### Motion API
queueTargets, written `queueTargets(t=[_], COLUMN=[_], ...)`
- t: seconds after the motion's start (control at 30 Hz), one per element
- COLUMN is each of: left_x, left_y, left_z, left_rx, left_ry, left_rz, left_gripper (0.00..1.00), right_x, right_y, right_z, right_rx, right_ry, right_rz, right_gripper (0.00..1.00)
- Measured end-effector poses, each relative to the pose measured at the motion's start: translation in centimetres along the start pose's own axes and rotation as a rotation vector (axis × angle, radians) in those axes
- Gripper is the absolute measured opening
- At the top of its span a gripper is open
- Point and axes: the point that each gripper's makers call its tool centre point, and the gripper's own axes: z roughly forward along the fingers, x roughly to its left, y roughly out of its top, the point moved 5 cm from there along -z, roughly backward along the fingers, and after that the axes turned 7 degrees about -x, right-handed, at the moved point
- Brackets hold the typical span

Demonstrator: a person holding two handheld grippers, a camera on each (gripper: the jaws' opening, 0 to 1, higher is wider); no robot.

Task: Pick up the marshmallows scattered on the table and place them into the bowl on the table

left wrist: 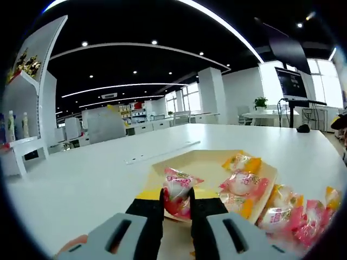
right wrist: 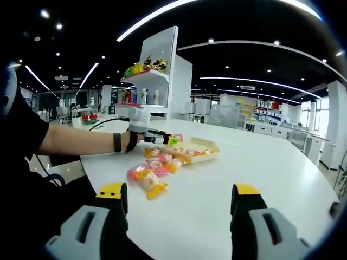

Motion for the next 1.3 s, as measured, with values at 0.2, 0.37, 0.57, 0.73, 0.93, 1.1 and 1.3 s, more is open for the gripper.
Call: queueTargets(t=[0.2, 0.37, 0.57, 0.73, 0.93, 1.1, 1.3], left_x=[-0.18, -0.05, 0.17, -0.12, -0.39, -0.52, -0.22], left_y=[-0.04, -0.08, -0.16, -0.12, -0.06, -0.04, -0.09], left_z=[-0.21, -0.11, 0.03, -0.11, -0.23, -0.35, -0.20], left_rx=[-0.037, -0.035, -0.035, -0.036, -0.037, -0.044, -0.046], left_ry=[0.001, 0.001, 0.011, 0.023, 0.027, 0.033, 0.038], left_rz=[-0.030, -0.029, -0.030, -0.027, -0.027, -0.030, -0.031], left_gripper=[0.18, 0.19, 0.19, 0.19, 0.20, 0.21, 0.21], right_x=[0.17, 0.18, 0.22, 0.30, 0.36, 0.41, 0.56], right_y=[-0.08, 0.05, 0.09, 0.21, 0.24, 0.16, 0.12], right_z=[0.15, 0.21, 0.21, 0.18, 0.16, 0.14, 0.15], right_rx=[0.003, 0.000, 0.002, -0.006, -0.012, -0.009, -0.010], right_ry=[0.007, 0.007, 0.009, 0.014, 0.020, 0.021, 0.026], right_rz=[0.000, -0.001, 0.000, 0.009, 0.024, 0.025, 0.030], right_gripper=[0.75, 0.75, 0.75, 0.75, 0.75, 0.75, 0.75])
